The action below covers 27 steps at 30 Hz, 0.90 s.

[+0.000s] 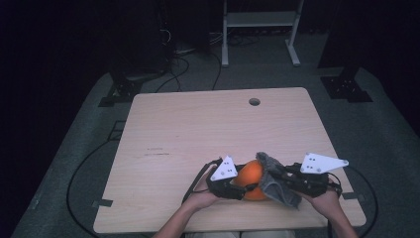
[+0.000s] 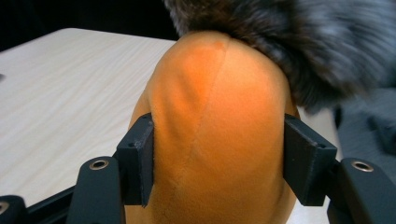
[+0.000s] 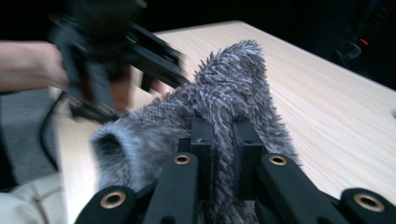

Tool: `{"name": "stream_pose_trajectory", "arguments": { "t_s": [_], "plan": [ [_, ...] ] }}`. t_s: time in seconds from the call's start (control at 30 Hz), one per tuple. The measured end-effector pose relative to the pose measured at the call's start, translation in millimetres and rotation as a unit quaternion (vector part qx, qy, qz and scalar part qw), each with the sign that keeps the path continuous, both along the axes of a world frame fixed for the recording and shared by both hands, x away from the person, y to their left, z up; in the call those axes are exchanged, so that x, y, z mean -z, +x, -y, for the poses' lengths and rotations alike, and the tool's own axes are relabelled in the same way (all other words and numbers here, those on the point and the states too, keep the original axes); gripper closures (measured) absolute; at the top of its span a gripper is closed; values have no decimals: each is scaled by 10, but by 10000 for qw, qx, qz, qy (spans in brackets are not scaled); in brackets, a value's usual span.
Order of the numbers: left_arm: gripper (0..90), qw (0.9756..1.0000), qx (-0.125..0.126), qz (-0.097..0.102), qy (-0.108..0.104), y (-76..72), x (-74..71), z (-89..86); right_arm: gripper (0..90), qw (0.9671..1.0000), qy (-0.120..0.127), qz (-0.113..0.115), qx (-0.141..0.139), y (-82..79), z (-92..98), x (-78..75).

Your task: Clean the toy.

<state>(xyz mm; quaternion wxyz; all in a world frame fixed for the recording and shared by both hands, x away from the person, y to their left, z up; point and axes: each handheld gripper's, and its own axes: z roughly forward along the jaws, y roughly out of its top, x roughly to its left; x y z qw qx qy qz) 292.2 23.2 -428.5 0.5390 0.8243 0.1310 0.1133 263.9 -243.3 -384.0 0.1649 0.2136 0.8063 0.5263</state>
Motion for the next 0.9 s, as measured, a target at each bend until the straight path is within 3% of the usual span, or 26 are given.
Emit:
{"name": "stream_pose_trajectory", "arguments": {
  "t_s": [0.07, 0.2, 0.3, 0.37, 0.4, 0.47, 0.6, 0.67, 0.73, 0.8, 0.9],
  "plan": [
    [364, 10000, -32, 56, 47, -7, -9, -14, 810, 9997, -195, 123, -12, -23, -87, 2],
    [351, 10000, 11, -15, 95, 0, 0, -31, 810, 9999, -55, -22, 162, 54, -7, 104],
    [205, 9998, 88, -192, -4, 56, 47, -40, 810, 9999, -84, -87, 112, 61, -5, 153],
    [139, 9998, 20, -192, 31, 75, 78, -28, 810, 9998, -102, -78, 133, 64, 5, 153],
    [143, 9999, 28, -126, 58, 66, 91, -16, 810, 9998, -108, -88, 161, 72, 17, 160],
    [250, 9999, -6, 91, 67, 42, 106, 2, 810, 9996, -150, -100, 211, 78, 42, 165],
    [319, 9998, -186, 70, 77, 30, 92, 25, 811, 9995, -225, -54, 233, 37, 44, 102],
    [324, 9998, -217, 0, 52, 18, 93, 41, 810, 9997, -240, 30, 7, -16, -47, 58],
    [336, 9998, -181, 35, 98, 17, 88, 34, 810, 9990, -416, 167, -57, -37, -147, 37],
    [351, 9999, -122, 16, 90, 18, 92, 14, 810, 9992, -377, 150, 34, -4, -122, 44],
    [352, 9999, -50, 33, 123, -1, 100, 11, 810, 9988, -313, 37, 382, 79, 29, 111]
  ]
}}
